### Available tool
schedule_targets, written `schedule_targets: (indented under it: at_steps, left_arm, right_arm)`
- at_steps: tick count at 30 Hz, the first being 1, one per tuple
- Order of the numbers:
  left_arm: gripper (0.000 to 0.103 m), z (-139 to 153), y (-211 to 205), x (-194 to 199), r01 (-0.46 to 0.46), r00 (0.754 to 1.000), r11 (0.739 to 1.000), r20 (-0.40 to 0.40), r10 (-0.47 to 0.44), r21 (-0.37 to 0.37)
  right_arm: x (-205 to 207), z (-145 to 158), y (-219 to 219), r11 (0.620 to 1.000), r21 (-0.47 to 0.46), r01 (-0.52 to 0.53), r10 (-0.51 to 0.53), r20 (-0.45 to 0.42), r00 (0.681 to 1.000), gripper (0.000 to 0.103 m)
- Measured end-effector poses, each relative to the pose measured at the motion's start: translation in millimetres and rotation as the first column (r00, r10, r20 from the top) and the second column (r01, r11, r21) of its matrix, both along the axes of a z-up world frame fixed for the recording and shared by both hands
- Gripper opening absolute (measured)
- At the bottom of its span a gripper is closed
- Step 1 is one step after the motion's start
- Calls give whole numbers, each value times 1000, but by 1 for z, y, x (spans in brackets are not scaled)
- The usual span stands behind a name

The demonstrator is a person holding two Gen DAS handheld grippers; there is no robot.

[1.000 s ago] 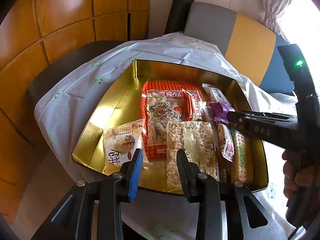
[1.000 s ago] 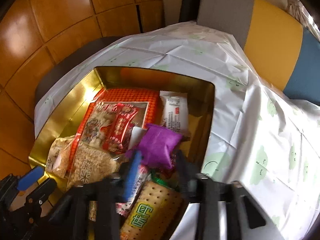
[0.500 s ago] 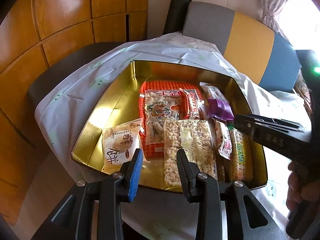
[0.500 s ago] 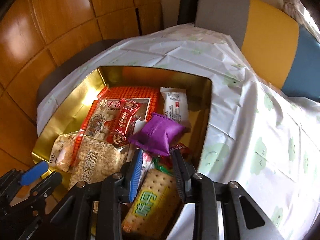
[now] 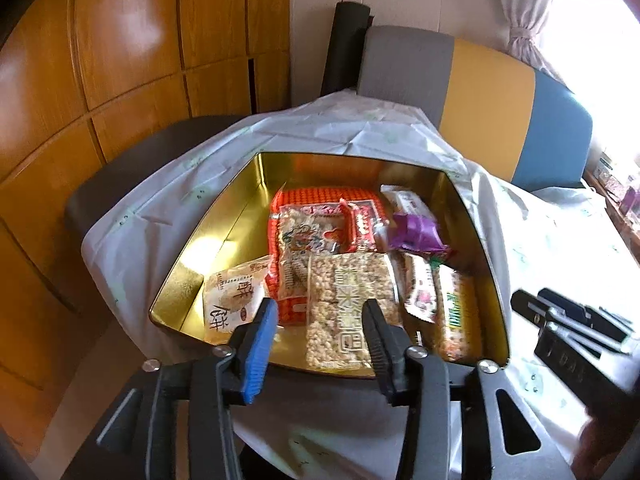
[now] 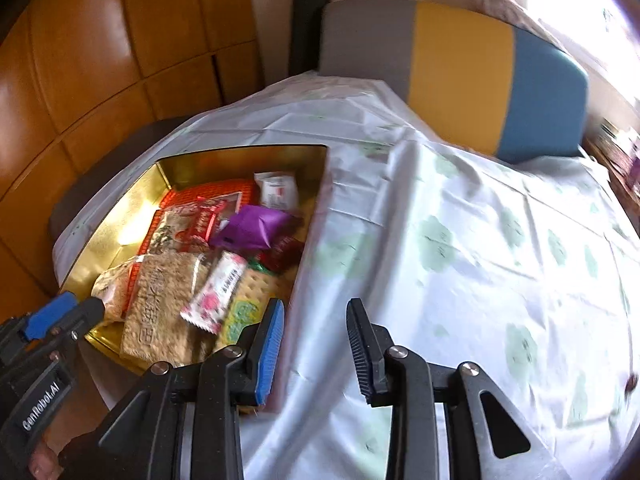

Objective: Organize snacks

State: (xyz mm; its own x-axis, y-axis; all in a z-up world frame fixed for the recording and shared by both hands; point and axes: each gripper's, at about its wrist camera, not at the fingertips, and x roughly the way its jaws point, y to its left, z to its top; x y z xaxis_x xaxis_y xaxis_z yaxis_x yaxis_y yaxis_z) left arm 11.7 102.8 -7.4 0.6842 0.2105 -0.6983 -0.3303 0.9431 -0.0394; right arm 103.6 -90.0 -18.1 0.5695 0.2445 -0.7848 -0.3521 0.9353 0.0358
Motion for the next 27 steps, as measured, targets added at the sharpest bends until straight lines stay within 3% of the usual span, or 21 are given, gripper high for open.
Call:
schedule_targets:
  at_steps: [5, 27]
  left_arm:
    - [57, 7, -11, -9, 13, 999, 1000, 33, -14, 15]
    - [62, 14, -11, -19, 10, 998, 1000, 63, -11, 21]
  right_arm:
    - [-17, -2, -13, 999, -7, 37, -37, 20, 999, 33]
    - [-36, 6, -14, 999, -8, 36, -35, 71, 997, 33]
